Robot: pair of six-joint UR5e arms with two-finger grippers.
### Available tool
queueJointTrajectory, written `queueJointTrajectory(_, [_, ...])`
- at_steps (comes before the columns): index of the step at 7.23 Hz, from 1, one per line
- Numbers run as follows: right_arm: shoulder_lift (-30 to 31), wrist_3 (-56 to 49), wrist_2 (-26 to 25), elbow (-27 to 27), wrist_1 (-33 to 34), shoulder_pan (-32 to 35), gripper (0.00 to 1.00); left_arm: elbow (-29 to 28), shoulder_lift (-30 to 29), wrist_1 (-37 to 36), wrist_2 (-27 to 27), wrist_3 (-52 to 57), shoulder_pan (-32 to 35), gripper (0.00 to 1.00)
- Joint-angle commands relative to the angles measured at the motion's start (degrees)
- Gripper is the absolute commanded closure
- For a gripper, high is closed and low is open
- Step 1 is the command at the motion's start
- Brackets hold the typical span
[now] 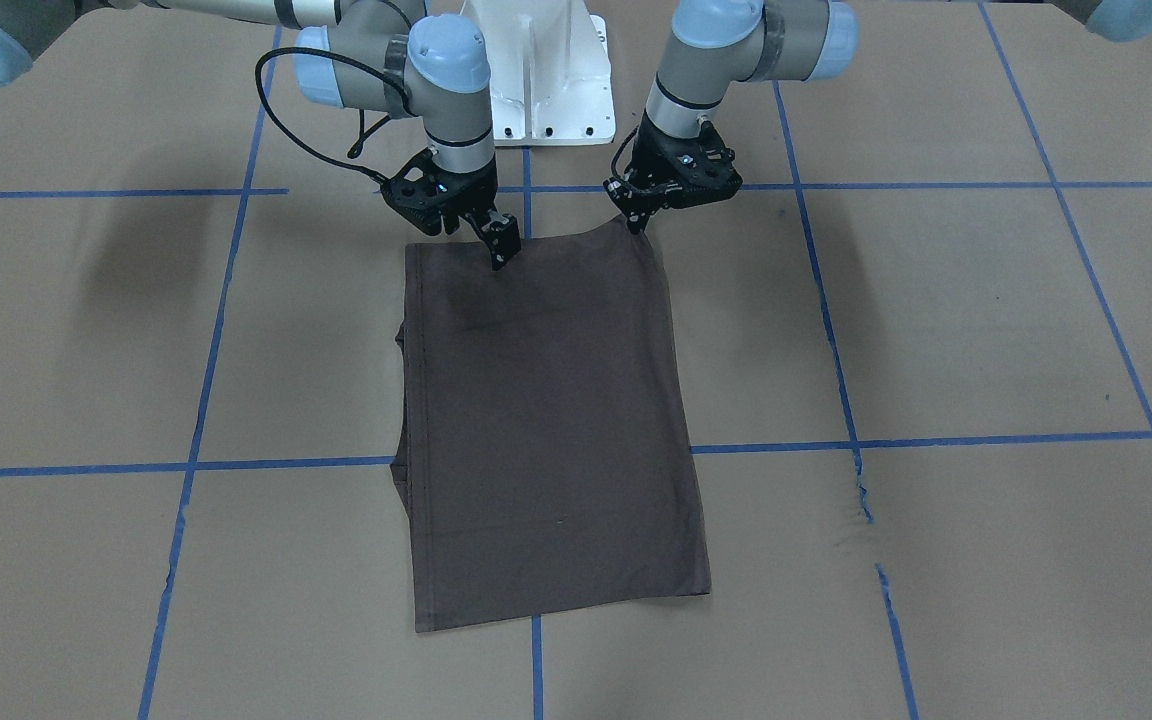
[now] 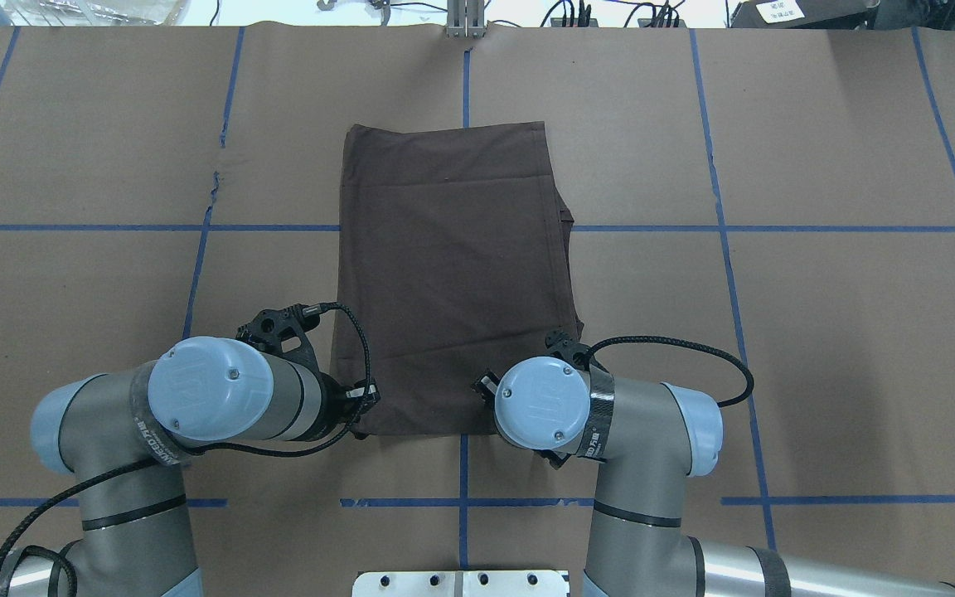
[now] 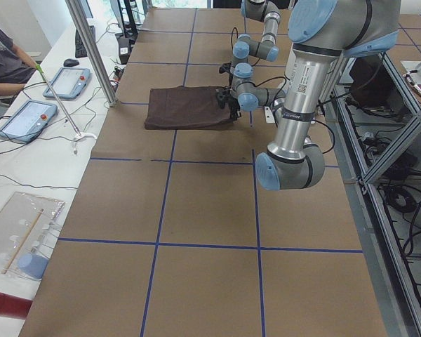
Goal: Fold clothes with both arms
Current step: 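Move the right gripper to the shirt's near corner beside the left gripper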
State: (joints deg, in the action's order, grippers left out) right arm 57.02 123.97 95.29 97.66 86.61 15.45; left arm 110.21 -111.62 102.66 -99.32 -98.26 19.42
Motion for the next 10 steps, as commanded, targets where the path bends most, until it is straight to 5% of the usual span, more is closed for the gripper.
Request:
queueJointTrajectory(1, [0.02, 0.13, -0.02, -0.19, -0.04, 0.02, 0.00, 0.00, 0.00, 0.00, 0.00, 0.00, 0.00, 1.00])
queueJointTrajectory(2, [-0.07, 0.30, -0.02, -0.19, -0.04, 0.02, 0.01, 0.09, 0.00, 0.00, 0.00, 0.00, 0.00, 1.00])
queueJointTrajectory(3, [-0.33, 0.74, -0.02, -0.02, -0.04, 0.19, 0.33, 0.09, 0.00, 0.00, 0.00, 0.00, 0.00, 1.00])
queueJointTrajectory(4, [-0.59, 0.65, 0.16, 0.16, 0.05, 0.54, 0.52, 0.09, 0.00, 0.00, 0.00, 0.00, 0.09, 1.00])
queueJointTrajectory(6, [-0.77, 0.65, 0.24, 0.16, 0.05, 0.90, 0.57, 0.09, 0.00, 0.00, 0.00, 0.00, 0.09, 1.00])
queueJointTrajectory(8, [-0.77, 0.57, 0.33, 0.16, 0.05, 1.34, 0.82, 0.09, 0.00, 0.00, 0.00, 0.00, 0.09, 1.00])
queueJointTrajectory(10, [-1.04, 0.39, 0.51, 0.16, 0.05, 1.60, 0.90, 0.09, 0.00, 0.00, 0.00, 0.00, 0.09, 1.00])
